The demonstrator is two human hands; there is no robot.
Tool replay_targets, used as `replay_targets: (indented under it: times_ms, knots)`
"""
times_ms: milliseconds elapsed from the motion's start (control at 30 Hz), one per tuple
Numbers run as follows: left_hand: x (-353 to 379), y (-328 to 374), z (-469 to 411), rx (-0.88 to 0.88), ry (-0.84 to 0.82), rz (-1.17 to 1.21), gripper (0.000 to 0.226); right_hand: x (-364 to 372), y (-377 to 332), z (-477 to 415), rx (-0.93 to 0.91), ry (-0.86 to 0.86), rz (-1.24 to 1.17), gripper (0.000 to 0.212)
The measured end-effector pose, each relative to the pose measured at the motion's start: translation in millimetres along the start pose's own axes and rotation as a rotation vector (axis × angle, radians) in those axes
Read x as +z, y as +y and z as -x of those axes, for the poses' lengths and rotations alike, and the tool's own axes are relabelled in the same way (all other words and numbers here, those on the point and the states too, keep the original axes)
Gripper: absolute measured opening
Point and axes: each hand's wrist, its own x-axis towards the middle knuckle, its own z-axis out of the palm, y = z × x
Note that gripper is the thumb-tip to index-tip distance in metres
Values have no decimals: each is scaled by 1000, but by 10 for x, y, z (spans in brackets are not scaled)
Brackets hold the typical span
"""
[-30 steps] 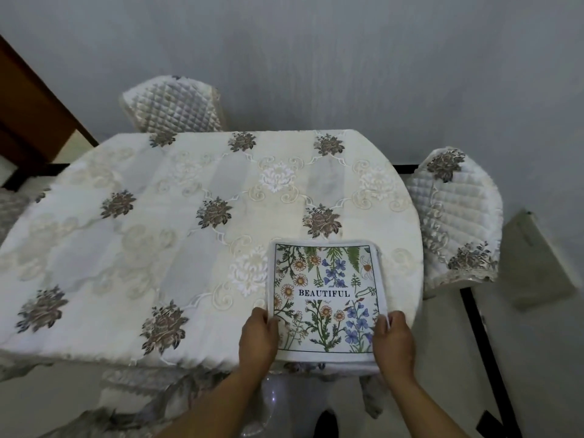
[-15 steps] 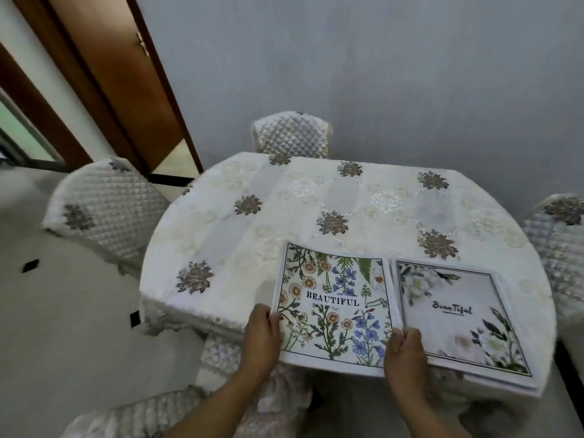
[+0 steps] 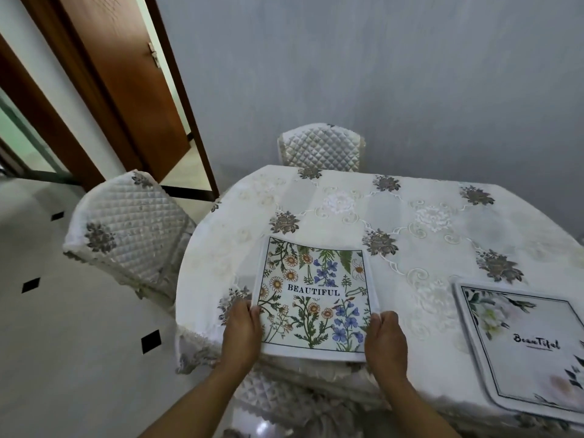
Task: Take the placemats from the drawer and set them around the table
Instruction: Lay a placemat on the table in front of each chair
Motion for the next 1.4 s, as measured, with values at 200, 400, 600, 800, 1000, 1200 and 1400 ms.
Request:
replay_targets:
  times_ms: [200, 400, 600, 800, 1000, 1200, 1400]
  knots:
    - [616, -427, -589, 34, 12, -92, 27, 664, 357, -479, 10, -73, 118, 27]
    - [881, -841, -555, -30, -56, -262, 9, 950, 662, -389, -31, -96, 395, 20]
    - [1166, -745, -288, 287, -266, -335, 58, 1445, 257, -112, -435, -147, 483, 56]
    - [1255, -806, -378, 487, -447, -509, 59, 1755, 211, -40, -493, -366, 604, 61]
    - [969, -1136, -608, 463, -503, -512, 64, 1112, 748, -194, -285, -338, 658, 68]
    - [1166, -703, -1224, 456, -590, -476, 65, 1392, 198, -730, -389, -429, 681, 67]
    - [1762, -340, -1986, 473, -582, -575, 63, 2197, -459, -1597, -503, -543, 678, 62]
